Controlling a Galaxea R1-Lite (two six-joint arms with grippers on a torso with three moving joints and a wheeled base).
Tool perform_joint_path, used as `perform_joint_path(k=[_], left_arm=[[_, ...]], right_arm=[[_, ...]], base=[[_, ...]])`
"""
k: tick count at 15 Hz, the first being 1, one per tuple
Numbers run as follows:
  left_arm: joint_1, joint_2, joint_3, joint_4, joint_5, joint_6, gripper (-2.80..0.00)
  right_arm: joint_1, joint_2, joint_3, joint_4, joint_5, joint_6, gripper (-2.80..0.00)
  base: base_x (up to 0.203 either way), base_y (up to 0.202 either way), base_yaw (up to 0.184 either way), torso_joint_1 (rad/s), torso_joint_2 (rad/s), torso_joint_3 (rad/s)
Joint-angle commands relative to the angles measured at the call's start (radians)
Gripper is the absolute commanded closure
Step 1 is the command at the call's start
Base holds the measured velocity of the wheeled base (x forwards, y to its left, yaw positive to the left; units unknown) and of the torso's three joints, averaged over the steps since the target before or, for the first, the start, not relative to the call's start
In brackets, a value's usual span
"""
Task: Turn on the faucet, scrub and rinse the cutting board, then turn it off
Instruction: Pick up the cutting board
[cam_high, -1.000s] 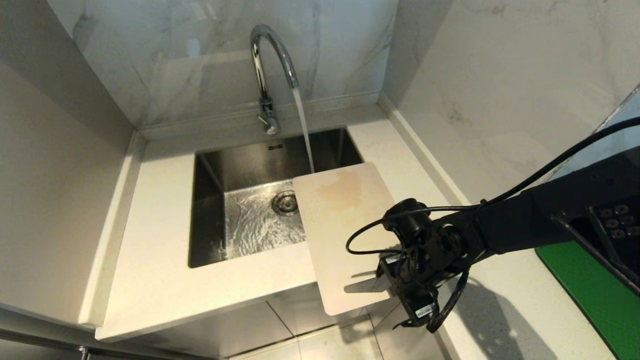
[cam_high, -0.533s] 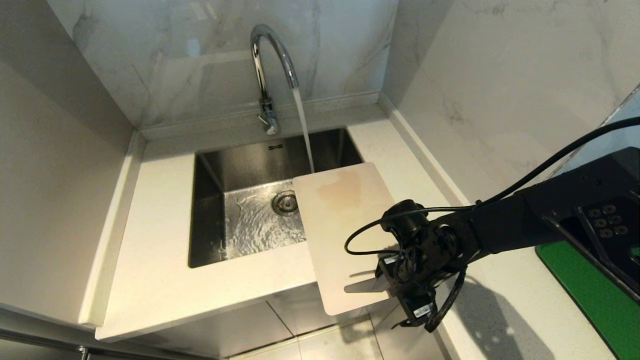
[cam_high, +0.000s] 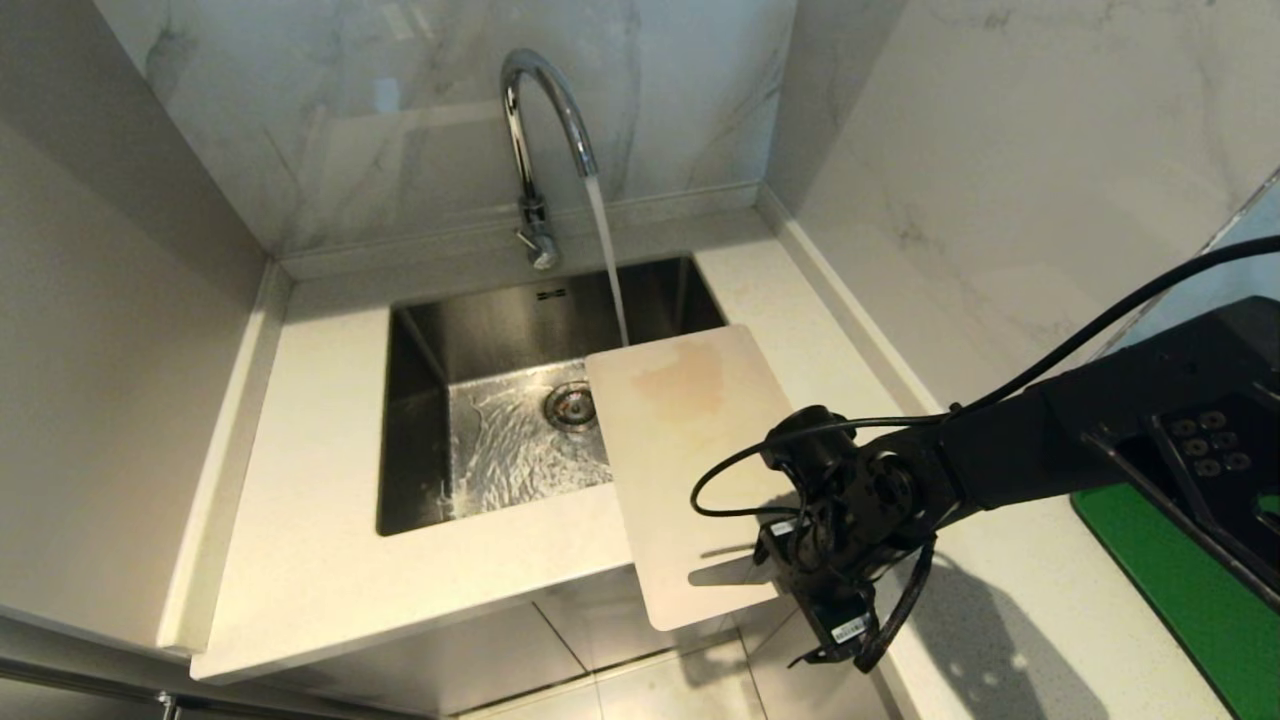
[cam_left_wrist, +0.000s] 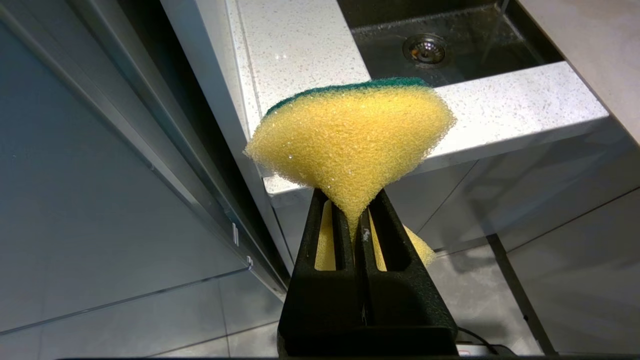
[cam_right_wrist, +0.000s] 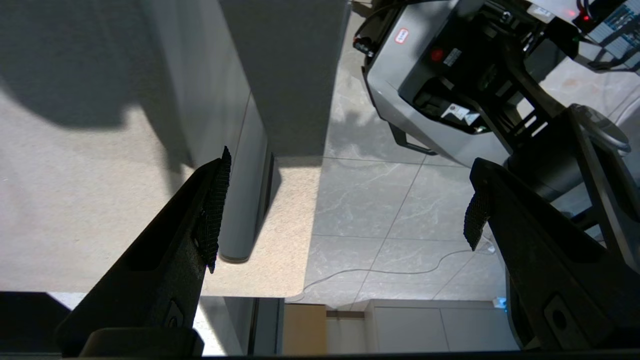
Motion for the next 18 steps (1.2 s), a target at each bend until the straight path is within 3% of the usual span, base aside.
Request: perform_joint_path(k=[1,18], left_arm=[[0.0,0.002,0.0,0.0,0.0,0.0,0.0],[0.0,0.002,0.0,0.0,0.0,0.0,0.0]], right_arm=[[0.001,0.015,0.001,0.007,-0.001,0.009,-2.8],[0.002,0.131,-0.036,0.021,-0.029,0.004,-2.8]], base=[[0.0,0.0,0.0,0.0,0.0,0.0],[0.0,0.0,0.0,0.0,0.0,0.0]])
